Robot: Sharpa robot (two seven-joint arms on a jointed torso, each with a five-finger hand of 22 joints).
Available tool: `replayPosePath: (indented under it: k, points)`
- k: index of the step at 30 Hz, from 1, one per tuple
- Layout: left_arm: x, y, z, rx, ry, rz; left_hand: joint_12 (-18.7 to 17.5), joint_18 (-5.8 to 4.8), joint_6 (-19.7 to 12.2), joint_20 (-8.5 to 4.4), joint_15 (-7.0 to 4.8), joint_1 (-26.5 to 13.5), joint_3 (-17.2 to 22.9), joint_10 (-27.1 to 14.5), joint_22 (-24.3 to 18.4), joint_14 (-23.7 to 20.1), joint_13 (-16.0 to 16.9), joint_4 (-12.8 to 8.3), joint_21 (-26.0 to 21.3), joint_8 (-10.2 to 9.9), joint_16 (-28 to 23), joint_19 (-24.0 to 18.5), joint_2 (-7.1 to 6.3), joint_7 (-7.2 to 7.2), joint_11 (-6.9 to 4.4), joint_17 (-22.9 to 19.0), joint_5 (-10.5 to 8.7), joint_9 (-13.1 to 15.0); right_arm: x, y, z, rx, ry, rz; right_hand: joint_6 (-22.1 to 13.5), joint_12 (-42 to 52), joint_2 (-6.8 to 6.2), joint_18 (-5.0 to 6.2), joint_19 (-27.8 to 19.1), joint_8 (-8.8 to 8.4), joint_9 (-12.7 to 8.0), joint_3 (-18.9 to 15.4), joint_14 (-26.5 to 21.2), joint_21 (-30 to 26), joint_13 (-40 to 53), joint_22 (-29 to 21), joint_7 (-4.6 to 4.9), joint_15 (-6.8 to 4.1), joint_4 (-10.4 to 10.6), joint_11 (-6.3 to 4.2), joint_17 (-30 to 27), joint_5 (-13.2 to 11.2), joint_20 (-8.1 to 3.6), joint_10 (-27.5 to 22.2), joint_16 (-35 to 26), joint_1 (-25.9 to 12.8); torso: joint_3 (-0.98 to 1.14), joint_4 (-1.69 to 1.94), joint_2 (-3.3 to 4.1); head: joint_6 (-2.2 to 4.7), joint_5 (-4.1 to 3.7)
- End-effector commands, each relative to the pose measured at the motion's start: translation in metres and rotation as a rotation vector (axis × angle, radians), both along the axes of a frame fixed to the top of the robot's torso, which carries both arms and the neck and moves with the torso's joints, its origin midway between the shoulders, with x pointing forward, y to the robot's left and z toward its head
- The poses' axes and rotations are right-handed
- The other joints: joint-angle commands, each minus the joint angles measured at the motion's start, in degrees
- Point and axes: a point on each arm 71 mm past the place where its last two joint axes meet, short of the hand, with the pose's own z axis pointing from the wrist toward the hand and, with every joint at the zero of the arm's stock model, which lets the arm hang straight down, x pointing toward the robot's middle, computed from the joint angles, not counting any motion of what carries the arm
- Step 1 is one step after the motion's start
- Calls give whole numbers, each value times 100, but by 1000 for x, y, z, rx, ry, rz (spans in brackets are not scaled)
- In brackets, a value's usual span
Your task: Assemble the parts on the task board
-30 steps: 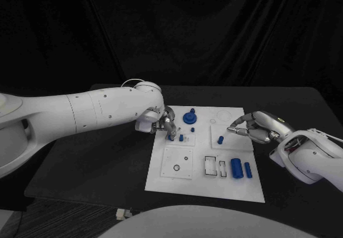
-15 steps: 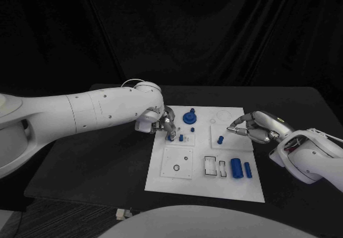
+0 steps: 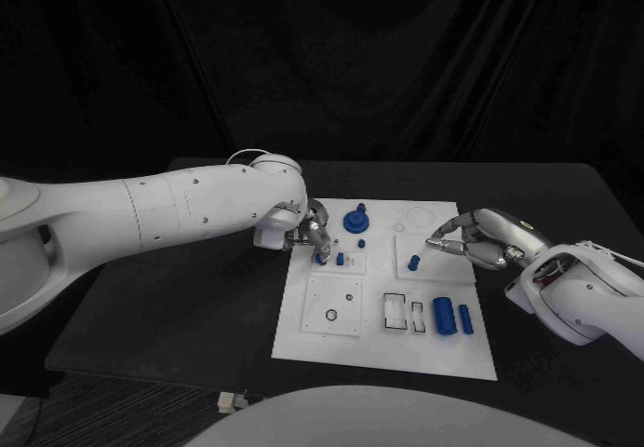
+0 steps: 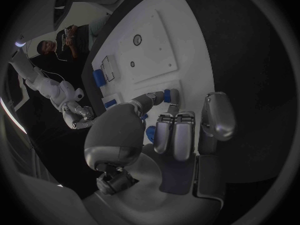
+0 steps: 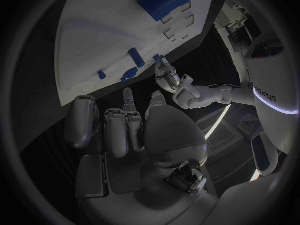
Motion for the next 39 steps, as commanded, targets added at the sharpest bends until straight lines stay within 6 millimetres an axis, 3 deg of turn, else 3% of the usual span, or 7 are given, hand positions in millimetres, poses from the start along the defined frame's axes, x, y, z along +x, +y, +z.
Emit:
replayPosePath:
  k: [1, 13, 39]
  points:
    - [-1, -1, -1, -24, -22, 18, 20, 20, -2, -10, 27, 217, 356, 605, 898, 590, 1509, -385, 28, -20, -4, 7, 142, -65, 14, 1479, 51, -8, 0, 0, -1, -6, 9, -7, 20, -25, 6, 51, -44, -17, -5, 1, 399, -22, 310, 972, 12, -21, -10, 3, 704, 23, -11, 376, -33, 74, 2, 2, -1, -1, 0]
    - [-10, 4, 2, -45, -49, 40, 20, 13, 56, -27, 9, 238, 338, 605, 910, 594, 1509, -398, 75, -18, 5, 43, 104, -78, -3, 1485, 297, -12, 0, -1, -2, -8, 11, -11, 20, -22, 8, 51, -45, -17, -5, 0, 399, -23, 314, 971, 13, -21, -7, 3, 704, 20, -10, 378, -34, 74, 0, 4, -2, -1, 3]
    - [-8, 9, 3, -48, -72, 73, 20, 14, 55, -29, 7, 228, 332, 605, 908, 592, 1509, -383, 68, -19, 1, 44, 111, -79, -3, 1482, 320, -11, 0, -1, -2, -10, 14, -10, 26, -24, 11, 52, -47, -16, -5, -2, 397, -29, 311, 970, 12, -20, -6, 4, 698, 15, -10, 377, -39, 74, 0, -3, 0, -1, 12]
